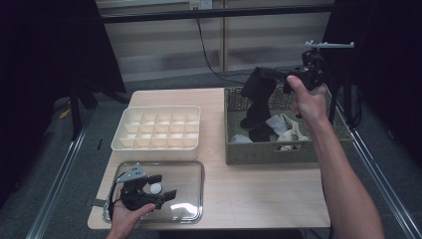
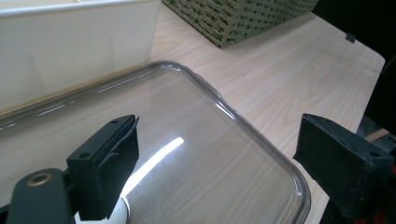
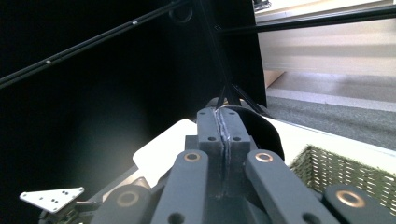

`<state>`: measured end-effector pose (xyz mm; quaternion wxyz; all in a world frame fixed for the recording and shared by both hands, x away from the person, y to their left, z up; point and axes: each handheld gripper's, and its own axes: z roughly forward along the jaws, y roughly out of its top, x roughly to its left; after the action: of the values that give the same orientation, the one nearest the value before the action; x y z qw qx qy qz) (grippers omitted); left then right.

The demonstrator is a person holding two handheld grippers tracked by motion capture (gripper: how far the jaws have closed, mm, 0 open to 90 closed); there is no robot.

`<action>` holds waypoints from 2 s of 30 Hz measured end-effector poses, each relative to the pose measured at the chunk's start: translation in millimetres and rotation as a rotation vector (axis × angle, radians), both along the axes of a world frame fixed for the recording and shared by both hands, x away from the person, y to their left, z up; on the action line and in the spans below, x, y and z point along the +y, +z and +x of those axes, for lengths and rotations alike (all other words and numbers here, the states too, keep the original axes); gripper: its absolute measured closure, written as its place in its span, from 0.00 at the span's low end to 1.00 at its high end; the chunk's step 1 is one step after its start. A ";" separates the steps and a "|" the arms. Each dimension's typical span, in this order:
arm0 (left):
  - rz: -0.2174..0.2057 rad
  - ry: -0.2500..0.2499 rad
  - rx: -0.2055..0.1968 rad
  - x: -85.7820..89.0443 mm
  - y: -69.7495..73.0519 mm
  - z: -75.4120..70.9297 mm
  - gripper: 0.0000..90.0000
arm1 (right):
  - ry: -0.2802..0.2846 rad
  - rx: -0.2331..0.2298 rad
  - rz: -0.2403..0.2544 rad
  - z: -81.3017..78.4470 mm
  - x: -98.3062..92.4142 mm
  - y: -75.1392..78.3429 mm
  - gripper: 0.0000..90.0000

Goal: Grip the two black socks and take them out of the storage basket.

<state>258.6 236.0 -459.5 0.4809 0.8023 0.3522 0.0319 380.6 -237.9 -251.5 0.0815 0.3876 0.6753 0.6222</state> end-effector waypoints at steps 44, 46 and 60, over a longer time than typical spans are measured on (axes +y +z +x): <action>0.014 -0.026 -0.029 -28.2 7.6 14.3 0.27 | 0.127 0.009 -0.010 -105.3 15.0 -37.7 0.99; 0.004 -0.028 -0.030 -28.6 8.3 13.9 0.27 | 0.133 0.026 -0.016 -106.2 17.9 -46.6 0.99; 0.004 -0.106 -0.036 -37.7 7.6 11.8 0.43 | 0.210 0.162 -0.005 -110.1 48.4 -124.7 0.99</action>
<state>270.4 198.4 -451.8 0.4867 0.8201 0.3002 0.0216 270.5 -189.5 -376.2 -0.0377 0.3636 0.7179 0.5924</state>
